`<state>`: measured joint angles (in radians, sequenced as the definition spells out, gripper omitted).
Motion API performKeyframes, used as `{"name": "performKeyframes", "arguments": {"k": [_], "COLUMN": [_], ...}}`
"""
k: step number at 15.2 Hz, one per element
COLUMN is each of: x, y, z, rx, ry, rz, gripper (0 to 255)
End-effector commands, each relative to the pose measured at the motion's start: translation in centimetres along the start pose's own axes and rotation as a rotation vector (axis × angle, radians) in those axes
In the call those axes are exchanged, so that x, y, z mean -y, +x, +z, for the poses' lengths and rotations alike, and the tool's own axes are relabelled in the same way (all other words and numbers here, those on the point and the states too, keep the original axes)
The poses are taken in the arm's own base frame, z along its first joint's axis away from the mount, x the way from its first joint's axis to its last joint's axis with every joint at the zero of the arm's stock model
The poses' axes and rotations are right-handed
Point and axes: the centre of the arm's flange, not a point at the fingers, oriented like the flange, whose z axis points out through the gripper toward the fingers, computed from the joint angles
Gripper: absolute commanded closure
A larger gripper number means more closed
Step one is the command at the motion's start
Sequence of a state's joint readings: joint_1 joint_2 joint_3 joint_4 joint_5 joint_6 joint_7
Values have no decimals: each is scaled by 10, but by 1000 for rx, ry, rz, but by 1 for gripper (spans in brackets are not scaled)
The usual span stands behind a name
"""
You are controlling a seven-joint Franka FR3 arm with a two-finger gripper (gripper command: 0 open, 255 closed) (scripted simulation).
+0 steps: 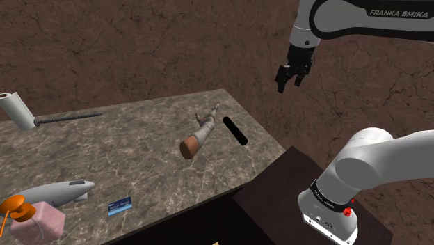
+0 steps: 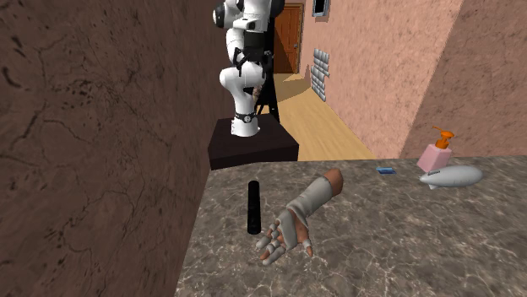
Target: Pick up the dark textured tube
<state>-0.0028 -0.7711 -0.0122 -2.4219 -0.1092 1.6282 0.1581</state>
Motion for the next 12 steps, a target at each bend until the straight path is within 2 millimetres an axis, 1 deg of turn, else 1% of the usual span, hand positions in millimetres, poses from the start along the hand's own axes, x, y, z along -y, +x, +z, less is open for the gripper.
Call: {"name": "performKeyframes", "arguments": {"k": [1,12], "x": [0,13], "y": [0,82], "z": [0,120], "rx": [0,6], "ry": [0,-22], "rz": [0,28], "gripper": [0,0]}}
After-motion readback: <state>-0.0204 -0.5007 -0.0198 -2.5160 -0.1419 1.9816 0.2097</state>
